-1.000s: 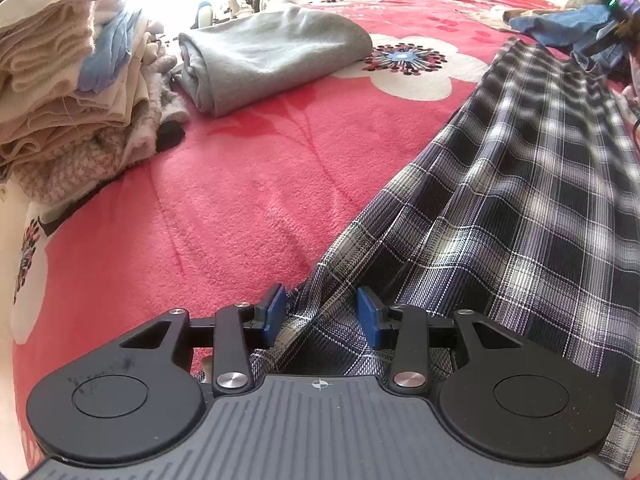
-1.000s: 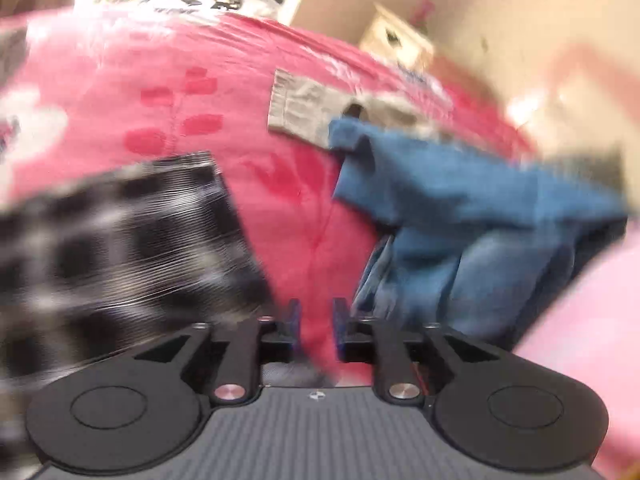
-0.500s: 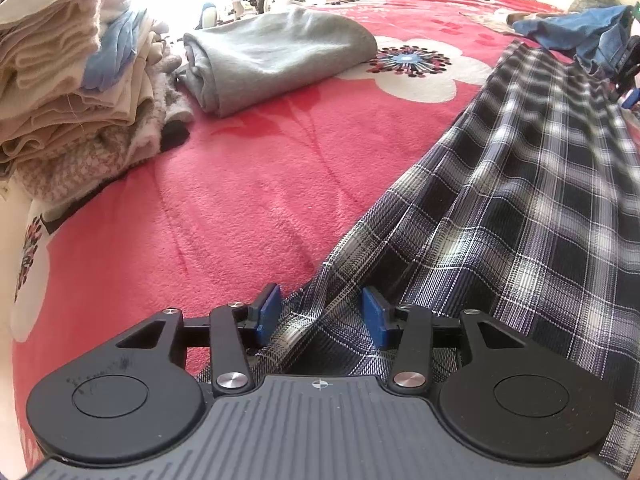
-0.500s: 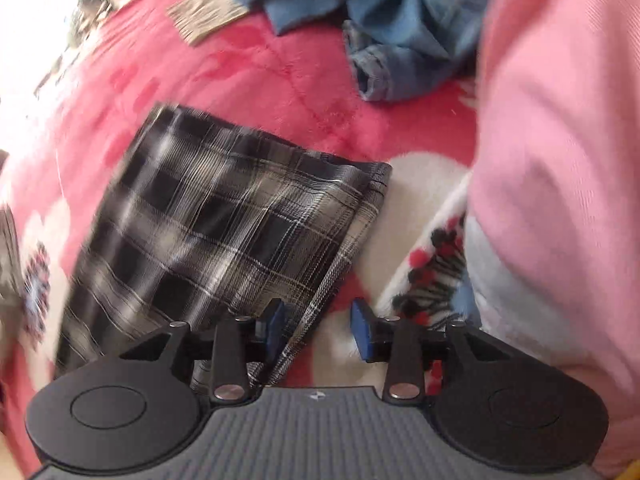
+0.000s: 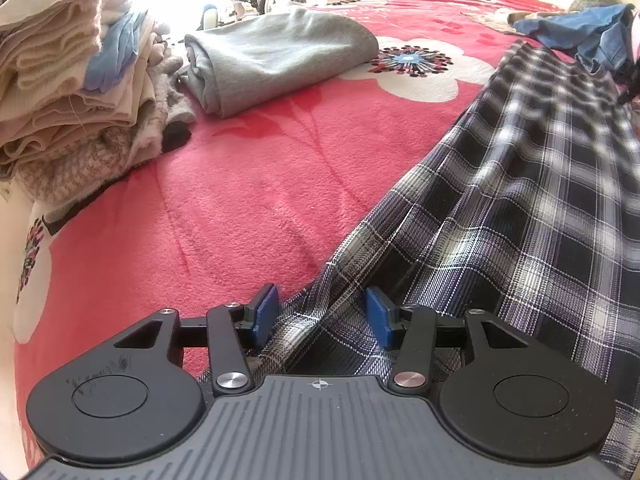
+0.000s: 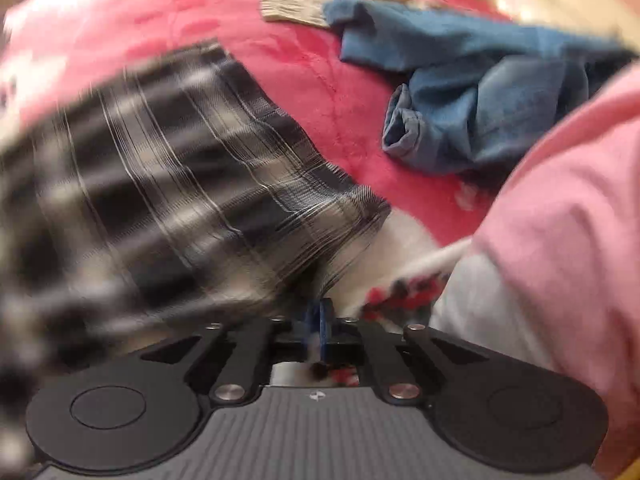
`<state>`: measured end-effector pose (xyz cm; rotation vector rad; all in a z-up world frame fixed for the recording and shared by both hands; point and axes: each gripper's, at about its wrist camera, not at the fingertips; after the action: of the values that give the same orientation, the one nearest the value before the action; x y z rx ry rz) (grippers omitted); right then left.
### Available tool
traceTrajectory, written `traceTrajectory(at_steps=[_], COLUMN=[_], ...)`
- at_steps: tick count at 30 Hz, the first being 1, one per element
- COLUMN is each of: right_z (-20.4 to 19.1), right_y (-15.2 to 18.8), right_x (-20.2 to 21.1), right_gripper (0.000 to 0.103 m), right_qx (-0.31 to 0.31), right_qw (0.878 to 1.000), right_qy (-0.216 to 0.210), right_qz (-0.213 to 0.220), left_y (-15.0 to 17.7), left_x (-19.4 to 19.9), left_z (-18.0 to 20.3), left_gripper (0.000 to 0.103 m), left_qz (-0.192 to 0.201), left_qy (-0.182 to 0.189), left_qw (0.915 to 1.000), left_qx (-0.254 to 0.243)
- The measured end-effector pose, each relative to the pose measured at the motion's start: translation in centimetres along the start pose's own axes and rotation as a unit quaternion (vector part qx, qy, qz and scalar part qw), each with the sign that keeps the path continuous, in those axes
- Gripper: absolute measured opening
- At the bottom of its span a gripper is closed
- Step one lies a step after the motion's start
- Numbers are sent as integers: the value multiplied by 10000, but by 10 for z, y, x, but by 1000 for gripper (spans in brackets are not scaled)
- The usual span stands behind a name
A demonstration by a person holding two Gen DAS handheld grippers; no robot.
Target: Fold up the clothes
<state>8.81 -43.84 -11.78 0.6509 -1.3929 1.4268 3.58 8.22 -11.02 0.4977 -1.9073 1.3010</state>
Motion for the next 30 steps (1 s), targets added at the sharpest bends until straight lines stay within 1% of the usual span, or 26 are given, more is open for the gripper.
traceTrajectory(at_steps=[1, 2, 3, 4, 6, 8, 9, 10, 11, 12, 13, 14, 15, 16, 17, 19, 20, 22, 23, 24, 25, 26, 28, 29, 30], right_z=[-3, -7, -14, -20, -33, -46, -52, -61, -68, -75, -82, -89, -93, -89, -80, -49, -40, -30, -30, -36, -42, -57, -87, -109, -131], right_y=[2, 2, 3, 7, 15, 21, 24, 28, 32, 36, 40, 45, 52, 59, 65, 80, 80, 80, 77, 77, 78, 75, 70, 69, 73], right_x=[1, 3, 6, 12, 22, 53, 69, 84, 88, 92, 96, 90, 83, 68, 53, 52, 51, 56, 57, 65, 74, 88, 116, 126, 130], right_gripper=[10, 18, 30, 30, 28, 27, 27, 27, 27, 27, 27, 27, 27, 26, 25, 25, 25, 26, 20, 13, 13, 13, 13, 13, 13], right_qx=[60, 227, 497, 753, 1261, 1483, 1589, 1693, 1835, 1971, 2098, 2294, 2395, 2412, 2322, 1901, 1820, 1876, 1978, 2101, 2223, 2333, 2541, 2774, 3017], right_qw=[9999, 9994, 9972, 9935, 9814, 9736, 9667, 9597, 9555, 9476, 9359, 9286, 9276, 9316, 9391, 9434, 9545, 9665, 9707, 9674, 9637, 9546, 9312, 9132, 8974], right_qy=[108, 253, 527, 784, 1294, 932, 746, 151, -462, -1074, -1681, -2076, -2206, -2268, -2205, -2270, -1936, -1313, -891, -819, -750, -1065, -1699, -2096, -2420], right_qz=[55, 97, 203, 351, 647, 1461, 1865, 2239, 2263, 2274, 2276, 2048, 1830, 1500, 1245, 1494, 1355, 1157, 1035, 1153, 1274, 1514, 1987, 2124, 2125], left_y=[0, 0, 0, 0, -1, -2, -3, -5, -6, -7, -8, -9, -11, -12, -13, -16, -16, -17, -16, -15, -14, -13, -10, -9, -7], left_x=[0, 0, 0, 0, 0, 0, 1, 1, 2, 4, 5, 6, 8, 8, 9, 10, 13, 19, 24, 29, 35, 41, 53, 58, 63], left_z=[0, 0, -1, -1, -2, -2, -2, -3, -3, -3, -3, -4, -5, -6, -6, -7, -10, -16, -21, -27, -32, -37, -46, -49, -53], left_gripper=[49, 50, 50, 51, 51, 52, 52, 52, 52, 52, 52, 52, 52, 52, 52, 52, 52, 52, 52, 52, 52, 52, 52, 52, 52], left_qz=[3, 6, 7, 10, 11, -3, -11, -16, -2, 28, 59, 89, 122, 145, 152, 177, 207, 266, 298, 331, 367, 403, 493, 528, 550], left_qy=[1, 2, 5, 8, 12, 8, 4, -1, -14, -45, -71, -81, -96, -117, -140, -254, -319, -442, -479, -530, -578, -626, -706, -750, -791], left_qw=[10000, 10000, 10000, 10000, 10000, 10000, 10000, 10000, 9999, 9999, 9999, 9998, 9996, 9994, 9992, 9989, 9986, 9977, 9971, 9962, 9951, 9939, 9911, 9899, 9886], left_qx=[-5, -8, -8, -7, 5, 42, 69, 93, 105, 113, 129, 184, 255, 305, 330, 350, 373, 432, 515, 609, 714, 819, 1014, 1082, 1159])
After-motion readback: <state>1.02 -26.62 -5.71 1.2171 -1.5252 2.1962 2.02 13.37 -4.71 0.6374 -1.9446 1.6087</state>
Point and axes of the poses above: each gripper's, at about its wrist camera, not at the fingertips, and x roughly against the way its jaws point, z to its right, y to its underside, and after that the axes turned 5 degrees about -y, right-handed
